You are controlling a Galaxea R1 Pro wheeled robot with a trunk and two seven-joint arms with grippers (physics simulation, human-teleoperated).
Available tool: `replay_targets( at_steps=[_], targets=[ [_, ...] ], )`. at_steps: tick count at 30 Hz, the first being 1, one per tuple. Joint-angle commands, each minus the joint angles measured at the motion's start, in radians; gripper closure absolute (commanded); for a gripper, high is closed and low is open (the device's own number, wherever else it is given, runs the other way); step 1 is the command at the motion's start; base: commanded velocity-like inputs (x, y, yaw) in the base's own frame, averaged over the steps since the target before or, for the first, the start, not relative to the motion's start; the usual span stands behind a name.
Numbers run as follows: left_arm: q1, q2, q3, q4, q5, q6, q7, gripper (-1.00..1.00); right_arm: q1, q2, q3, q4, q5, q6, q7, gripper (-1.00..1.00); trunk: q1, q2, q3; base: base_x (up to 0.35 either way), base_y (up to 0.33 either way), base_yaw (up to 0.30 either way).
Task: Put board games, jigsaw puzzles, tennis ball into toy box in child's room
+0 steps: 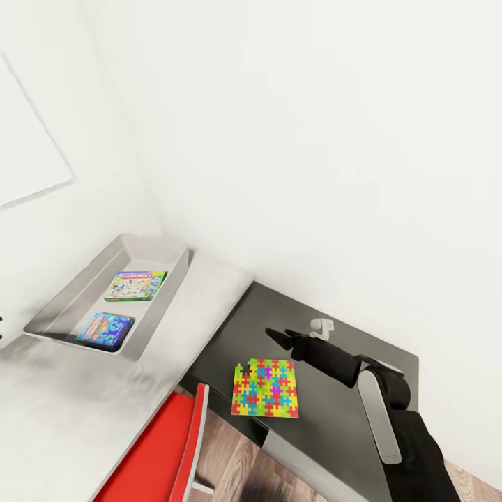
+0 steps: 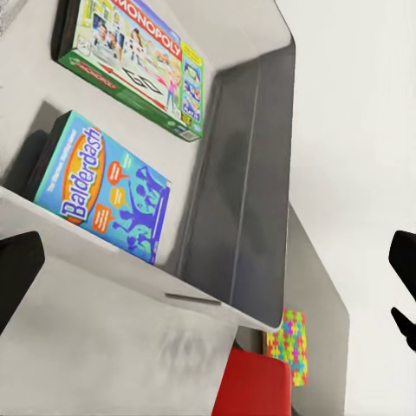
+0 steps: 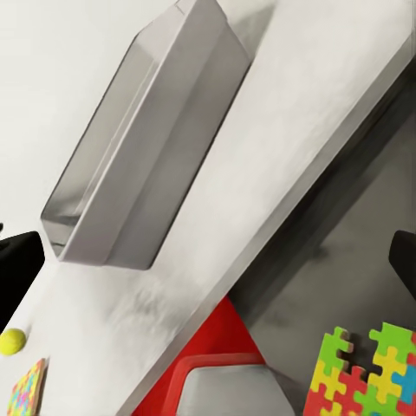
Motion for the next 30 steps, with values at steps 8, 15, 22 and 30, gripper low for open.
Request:
replay_targets(
  at_steps=[8,15,22,30],
  targets=[
    [-0.002,-0.001,-0.003,0.004,0.002,0.011,-0.005,-1.0,-0.001,0.001,-0.004,0.005,-0.009,-0.003,0.011,-1.0,0.001,-0.002,-0.002,-0.006,0.0,0.0],
    [-0.002,-0.01,-0.004,0.004,0.001,0.009,-0.005,-1.0,-0.001,0.001,-0.003,0.002,-0.009,-0.004,0.015,-1.0,0.001,-0.002,-0.002,0.0,0.0,0.0],
    [-0.002,-0.011,-0.004,0.004,0.001,0.008,-0.005,-1.0,-0.001,0.001,-0.003,0.001,-0.012,-0.006,0.019,-1.0,0.001,-0.002,0.001,-0.041,0.0,0.0],
    [-0.002,-0.012,-0.004,0.004,0.001,0.008,-0.005,-1.0,0.001,0.001,-0.003,0.0,-0.014,-0.041,0.02,-1.0,0.001,-0.002,0.013,-0.091,0.0,0.0]
  ],
)
